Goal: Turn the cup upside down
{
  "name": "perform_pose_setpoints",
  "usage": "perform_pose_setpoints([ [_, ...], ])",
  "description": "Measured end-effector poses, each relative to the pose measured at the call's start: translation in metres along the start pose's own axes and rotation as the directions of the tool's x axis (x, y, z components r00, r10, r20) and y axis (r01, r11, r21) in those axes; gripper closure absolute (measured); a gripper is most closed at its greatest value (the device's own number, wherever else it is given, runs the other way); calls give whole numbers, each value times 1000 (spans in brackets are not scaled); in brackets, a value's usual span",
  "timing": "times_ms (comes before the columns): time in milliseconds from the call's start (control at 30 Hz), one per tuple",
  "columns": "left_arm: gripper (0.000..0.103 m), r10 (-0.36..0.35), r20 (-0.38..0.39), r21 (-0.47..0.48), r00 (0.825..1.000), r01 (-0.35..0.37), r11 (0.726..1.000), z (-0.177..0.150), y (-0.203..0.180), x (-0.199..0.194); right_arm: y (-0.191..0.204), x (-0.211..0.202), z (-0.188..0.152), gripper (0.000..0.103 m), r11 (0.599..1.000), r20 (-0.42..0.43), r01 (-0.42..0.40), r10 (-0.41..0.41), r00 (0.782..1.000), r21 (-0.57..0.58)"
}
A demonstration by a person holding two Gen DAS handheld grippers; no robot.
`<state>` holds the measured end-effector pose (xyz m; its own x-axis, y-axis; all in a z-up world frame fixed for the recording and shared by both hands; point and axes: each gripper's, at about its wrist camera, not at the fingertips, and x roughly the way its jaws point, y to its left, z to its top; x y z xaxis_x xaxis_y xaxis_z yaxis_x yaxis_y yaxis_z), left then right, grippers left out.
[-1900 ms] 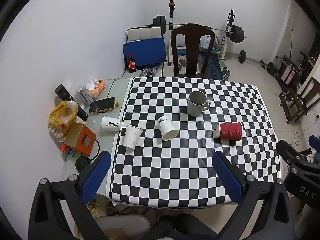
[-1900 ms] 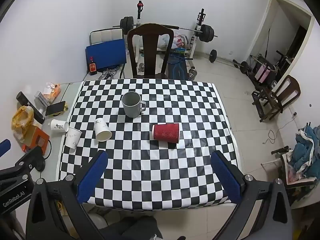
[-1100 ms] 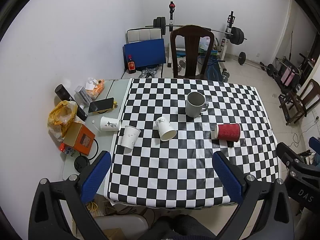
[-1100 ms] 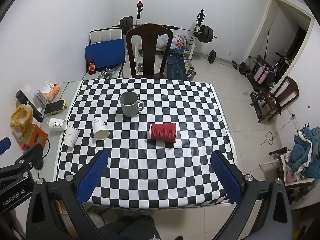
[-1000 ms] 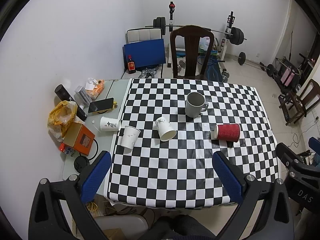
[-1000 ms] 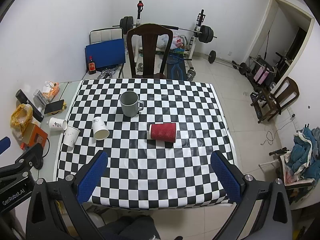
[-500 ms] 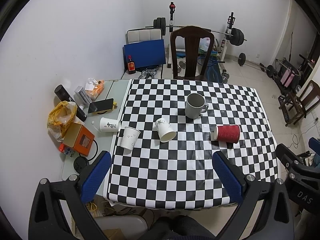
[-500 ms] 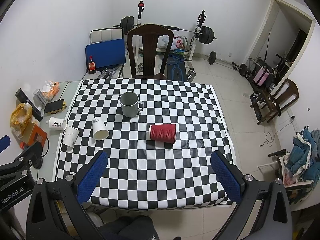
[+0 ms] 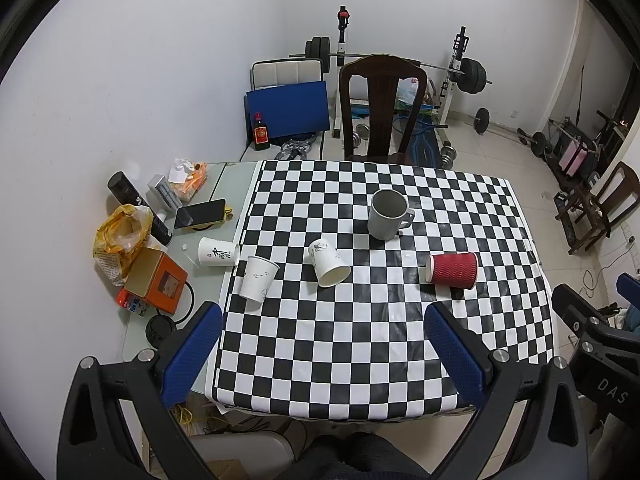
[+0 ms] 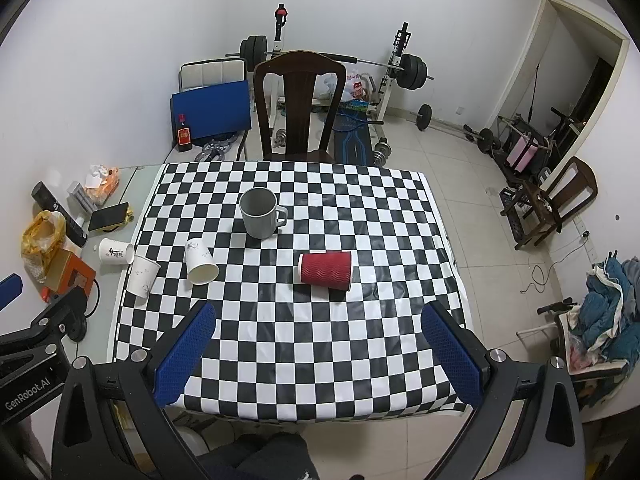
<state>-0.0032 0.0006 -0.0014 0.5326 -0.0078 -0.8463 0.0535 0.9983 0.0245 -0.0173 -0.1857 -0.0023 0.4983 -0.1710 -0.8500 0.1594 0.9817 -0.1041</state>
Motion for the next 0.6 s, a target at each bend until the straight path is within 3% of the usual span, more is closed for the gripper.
perform_pose_setpoints([
  [600,0,-2,4,-2,1000,2,1000,0,1,0,0,-2,1,0,1000,2,1,-1,1000,-1],
])
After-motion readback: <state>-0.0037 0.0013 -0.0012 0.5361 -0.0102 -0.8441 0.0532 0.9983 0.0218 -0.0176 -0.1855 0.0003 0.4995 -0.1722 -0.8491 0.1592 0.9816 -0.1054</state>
